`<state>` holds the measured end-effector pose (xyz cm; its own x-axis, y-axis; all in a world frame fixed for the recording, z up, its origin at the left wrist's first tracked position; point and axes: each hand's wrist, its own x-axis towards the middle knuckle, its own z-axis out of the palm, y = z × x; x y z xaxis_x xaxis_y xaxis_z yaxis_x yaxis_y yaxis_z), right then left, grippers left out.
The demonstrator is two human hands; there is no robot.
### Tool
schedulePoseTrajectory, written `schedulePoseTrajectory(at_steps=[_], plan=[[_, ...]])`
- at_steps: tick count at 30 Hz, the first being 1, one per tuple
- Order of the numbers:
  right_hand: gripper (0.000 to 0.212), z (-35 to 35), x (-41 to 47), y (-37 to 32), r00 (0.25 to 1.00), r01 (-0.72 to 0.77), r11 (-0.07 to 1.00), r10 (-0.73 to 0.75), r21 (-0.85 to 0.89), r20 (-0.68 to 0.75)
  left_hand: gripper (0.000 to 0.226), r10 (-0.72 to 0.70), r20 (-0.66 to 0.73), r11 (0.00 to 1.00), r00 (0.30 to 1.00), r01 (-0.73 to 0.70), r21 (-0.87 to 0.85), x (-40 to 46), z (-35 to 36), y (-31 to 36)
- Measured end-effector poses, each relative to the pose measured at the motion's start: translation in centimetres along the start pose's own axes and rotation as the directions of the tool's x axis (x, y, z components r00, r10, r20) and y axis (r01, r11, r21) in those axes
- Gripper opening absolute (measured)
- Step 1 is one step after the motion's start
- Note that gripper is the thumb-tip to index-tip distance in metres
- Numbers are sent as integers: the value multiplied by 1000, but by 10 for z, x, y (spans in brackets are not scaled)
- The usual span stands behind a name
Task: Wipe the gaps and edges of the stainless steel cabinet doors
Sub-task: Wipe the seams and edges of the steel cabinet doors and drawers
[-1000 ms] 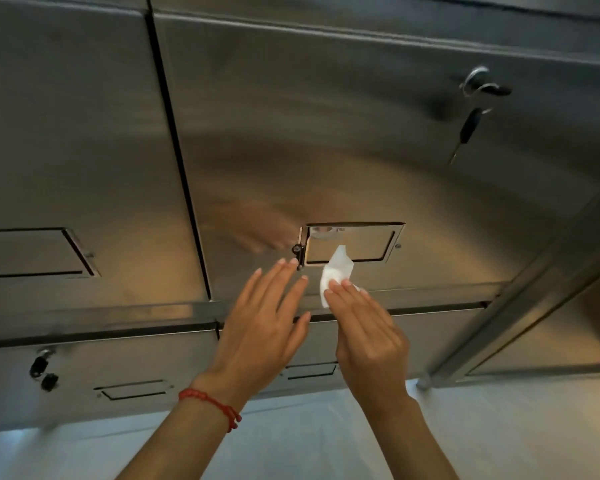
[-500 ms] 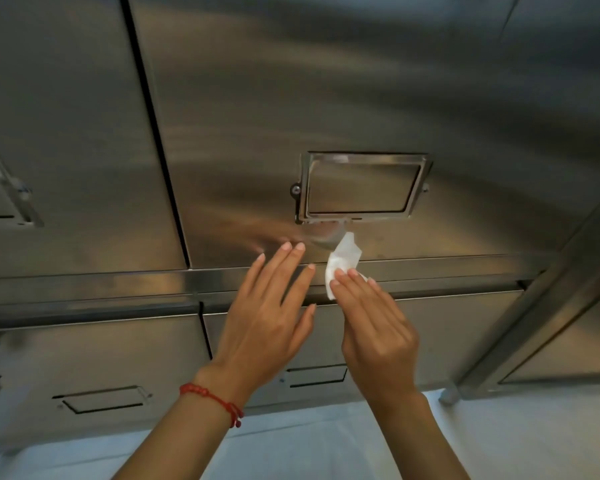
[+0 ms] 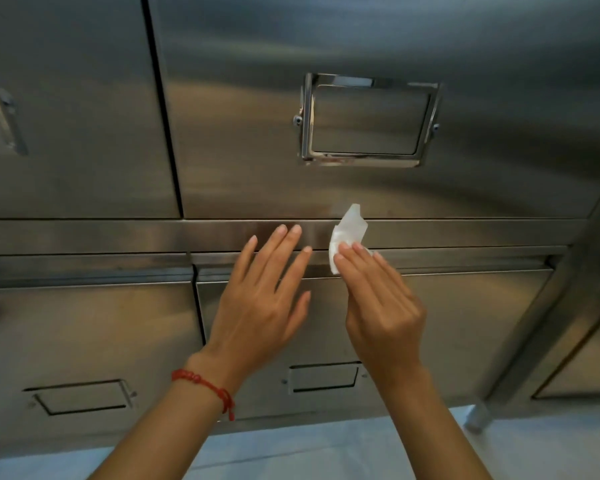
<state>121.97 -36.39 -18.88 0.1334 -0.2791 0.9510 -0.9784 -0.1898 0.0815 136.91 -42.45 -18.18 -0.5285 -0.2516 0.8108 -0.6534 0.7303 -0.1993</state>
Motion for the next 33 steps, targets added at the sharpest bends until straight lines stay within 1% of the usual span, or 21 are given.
schedulePoseTrajectory(at_steps=[4, 9, 15, 23, 26, 30, 33], plan=[[35, 6, -4, -6, 1000, -1, 1000, 1, 2, -8, 46, -18, -19, 999, 1000, 18, 36, -7, -4, -10], [38, 19, -5, -15, 998, 3, 1000, -3, -6, -62, 47, -30, -34, 996, 999, 32, 83, -18, -6, -24], [25, 39, -4, -27, 993, 25, 998, -31, -55, -116, 48, -43, -47, 993, 998, 47, 108, -24, -6, -40], [26, 58, -11, -36, 989, 20, 996, -32, -87, -143, 51, -96, -64, 985, 993, 104, 141, -42, 0, -57], [26, 63, -13, -38, 987, 10, 995, -26, -100, -159, 52, -81, -66, 983, 994, 91, 159, -45, 3, -64], [30, 68, -13, -44, 983, 0, 992, -23, -126, -179, 54, -79, -70, 979, 994, 90, 182, -48, 4, -72], [28, 71, -12, -50, 980, 9, 989, -38, -149, -193, 55, -79, -80, 977, 994, 93, 191, -51, 5, -78]])
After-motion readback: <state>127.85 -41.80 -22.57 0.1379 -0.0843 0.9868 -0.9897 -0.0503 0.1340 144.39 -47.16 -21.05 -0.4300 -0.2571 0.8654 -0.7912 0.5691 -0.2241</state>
